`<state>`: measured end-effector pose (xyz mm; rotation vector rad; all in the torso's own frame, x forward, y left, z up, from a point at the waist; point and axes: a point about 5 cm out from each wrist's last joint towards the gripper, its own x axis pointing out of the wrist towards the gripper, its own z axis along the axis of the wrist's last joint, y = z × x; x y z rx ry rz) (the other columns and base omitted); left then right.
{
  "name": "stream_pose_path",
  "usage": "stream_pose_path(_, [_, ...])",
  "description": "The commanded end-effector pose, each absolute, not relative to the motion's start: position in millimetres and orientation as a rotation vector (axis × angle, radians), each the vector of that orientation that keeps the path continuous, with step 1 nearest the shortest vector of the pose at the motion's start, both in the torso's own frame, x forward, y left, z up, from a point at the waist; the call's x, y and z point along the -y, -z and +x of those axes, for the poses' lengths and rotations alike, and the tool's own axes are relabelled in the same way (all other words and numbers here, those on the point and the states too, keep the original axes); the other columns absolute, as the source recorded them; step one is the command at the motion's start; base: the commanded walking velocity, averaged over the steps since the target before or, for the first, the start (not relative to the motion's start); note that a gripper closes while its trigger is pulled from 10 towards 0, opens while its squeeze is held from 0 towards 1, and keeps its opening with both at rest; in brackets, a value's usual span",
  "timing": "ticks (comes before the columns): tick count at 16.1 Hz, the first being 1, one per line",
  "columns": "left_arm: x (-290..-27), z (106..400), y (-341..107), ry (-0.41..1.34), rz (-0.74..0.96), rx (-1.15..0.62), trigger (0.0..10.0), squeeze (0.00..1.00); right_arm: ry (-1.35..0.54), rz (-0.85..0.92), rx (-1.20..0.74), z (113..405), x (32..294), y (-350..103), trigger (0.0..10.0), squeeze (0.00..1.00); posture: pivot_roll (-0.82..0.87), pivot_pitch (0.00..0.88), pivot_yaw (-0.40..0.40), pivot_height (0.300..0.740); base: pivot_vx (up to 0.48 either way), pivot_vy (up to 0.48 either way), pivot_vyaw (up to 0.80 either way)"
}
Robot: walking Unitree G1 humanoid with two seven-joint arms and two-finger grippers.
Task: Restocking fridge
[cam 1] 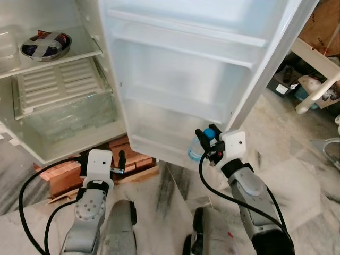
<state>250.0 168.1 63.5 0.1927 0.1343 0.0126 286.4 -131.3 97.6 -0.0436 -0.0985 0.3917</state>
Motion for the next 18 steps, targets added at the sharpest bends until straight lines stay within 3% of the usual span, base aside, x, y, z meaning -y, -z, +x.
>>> stream_pose_path(1, [-171.3, 247.2, -58.2, -0.024, 0.205, -0.167, 10.0, 0.00, -0.394, -0.043, 0.136, 287.0, 131.6, -103.8, 10.0, 0.00, 0.15, 0.147, -0.050, 0.625, 0.000, 0.000, 0.76])
stream_pose_path(7, [-167.0, 246.5, -56.3, 0.007, 0.227, -0.189, 10.0, 0.00, -0.362, -0.049, 0.152, 290.0, 134.9, -106.5, 10.0, 0.00, 0.15, 0.147, -0.049, 0.625, 0.000, 0.000, 0.67])
stream_pose_path(10, [-150.0, 244.1, -53.5, 0.131, 0.269, -0.216, 10.0, 0.00, -0.284, -0.088, 0.161, 294.7, 142.2, -107.5, 10.0, 0.00, 0.15, 0.149, -0.047, 0.625, 0.000, 0.000, 0.00])
stream_pose_path(14, [-149.7, 244.8, -53.9, 0.125, 0.263, -0.224, 10.0, 0.00, -0.201, -0.088, 0.155, 300.7, 147.0, -104.5, 10.0, 0.00, 0.16, 0.147, -0.048, 0.621, 0.000, 0.000, 0.00])
stream_pose_path(18, [-151.7, 245.6, -54.1, 0.120, 0.263, -0.231, 10.0, 0.00, -0.173, -0.081, 0.164, 303.2, 146.5, -103.5, 10.0, 0.00, 0.16, 0.148, -0.047, 0.571, 0.000, 0.000, 0.00])
